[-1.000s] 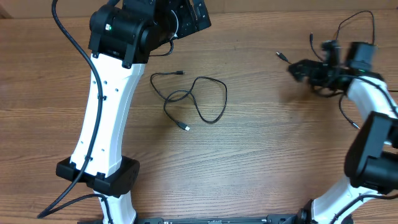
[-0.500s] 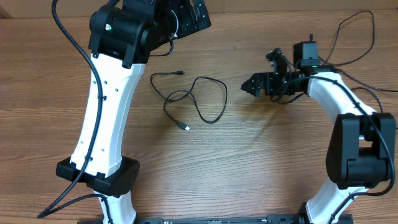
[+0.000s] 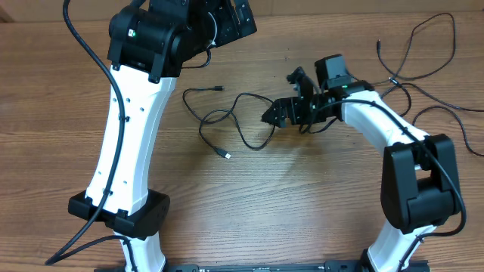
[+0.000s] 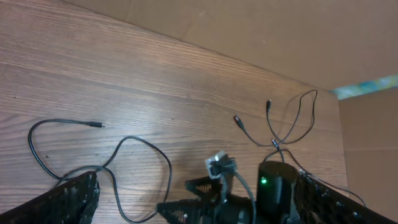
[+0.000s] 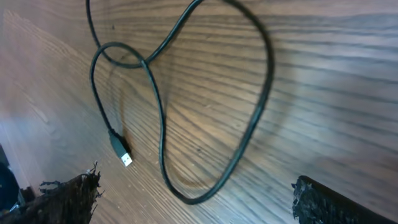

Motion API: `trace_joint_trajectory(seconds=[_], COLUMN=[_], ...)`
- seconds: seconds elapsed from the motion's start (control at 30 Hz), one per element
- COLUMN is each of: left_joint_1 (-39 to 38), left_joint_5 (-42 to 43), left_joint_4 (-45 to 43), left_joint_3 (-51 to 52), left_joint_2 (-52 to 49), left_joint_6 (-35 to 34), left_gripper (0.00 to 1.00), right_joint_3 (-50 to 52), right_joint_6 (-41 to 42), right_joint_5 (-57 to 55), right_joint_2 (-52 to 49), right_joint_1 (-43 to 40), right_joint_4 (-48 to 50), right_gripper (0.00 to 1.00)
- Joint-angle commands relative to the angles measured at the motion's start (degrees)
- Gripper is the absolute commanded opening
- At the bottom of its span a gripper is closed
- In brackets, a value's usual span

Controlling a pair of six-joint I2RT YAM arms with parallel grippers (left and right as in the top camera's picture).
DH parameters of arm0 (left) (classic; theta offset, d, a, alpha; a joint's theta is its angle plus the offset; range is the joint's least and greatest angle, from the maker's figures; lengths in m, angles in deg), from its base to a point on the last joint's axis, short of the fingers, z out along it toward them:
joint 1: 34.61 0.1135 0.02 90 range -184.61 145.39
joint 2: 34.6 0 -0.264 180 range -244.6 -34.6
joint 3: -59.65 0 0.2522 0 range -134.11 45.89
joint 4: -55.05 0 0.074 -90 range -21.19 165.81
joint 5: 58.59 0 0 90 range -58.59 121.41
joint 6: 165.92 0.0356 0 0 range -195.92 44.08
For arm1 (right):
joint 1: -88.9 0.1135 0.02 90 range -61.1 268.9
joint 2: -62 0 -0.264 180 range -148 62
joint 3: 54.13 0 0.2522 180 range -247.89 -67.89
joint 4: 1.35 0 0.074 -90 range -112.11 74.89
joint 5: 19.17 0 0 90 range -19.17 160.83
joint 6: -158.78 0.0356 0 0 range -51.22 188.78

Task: Untangle cables
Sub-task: 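Move the right gripper left to the remaining cable at center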

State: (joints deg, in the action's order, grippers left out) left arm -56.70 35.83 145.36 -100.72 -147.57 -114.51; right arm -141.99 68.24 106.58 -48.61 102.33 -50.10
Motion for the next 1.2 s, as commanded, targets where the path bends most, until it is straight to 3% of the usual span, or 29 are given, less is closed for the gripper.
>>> trace_joint_trajectory(seconds=[0.0, 0.13, 0.33, 1.17], left_joint_1=[0.3, 0.3, 0.3, 0.3], left_joint_5=[-0.4, -0.4, -0.4, -0.4], left_joint_4=[0.0, 0.0, 0.0, 0.0], left_joint_3=[-0.1, -0.1, -0.1, -0.1], left_joint_2=[-0.7, -0.7, -0.7, -0.7], left_joint_6=[1.3, 1.3, 1.3, 1.3], left_gripper=[1.0, 1.0, 0.99, 1.0], right_joint_3=[1.2, 2.1, 2.6, 2.7], right_joint_6=[1.3, 5.6, 9.3, 12.8], right_joint_5=[-0.3, -7.4, -7.2, -10.2], right_joint_2=[-0.8, -0.8, -0.8, -6.7], right_joint_1=[0.9, 1.6, 1.7, 6.8], right_joint_4=[0.5, 1.4, 5.4, 9.2], right_gripper=[1.0, 1.0, 1.0, 0.82])
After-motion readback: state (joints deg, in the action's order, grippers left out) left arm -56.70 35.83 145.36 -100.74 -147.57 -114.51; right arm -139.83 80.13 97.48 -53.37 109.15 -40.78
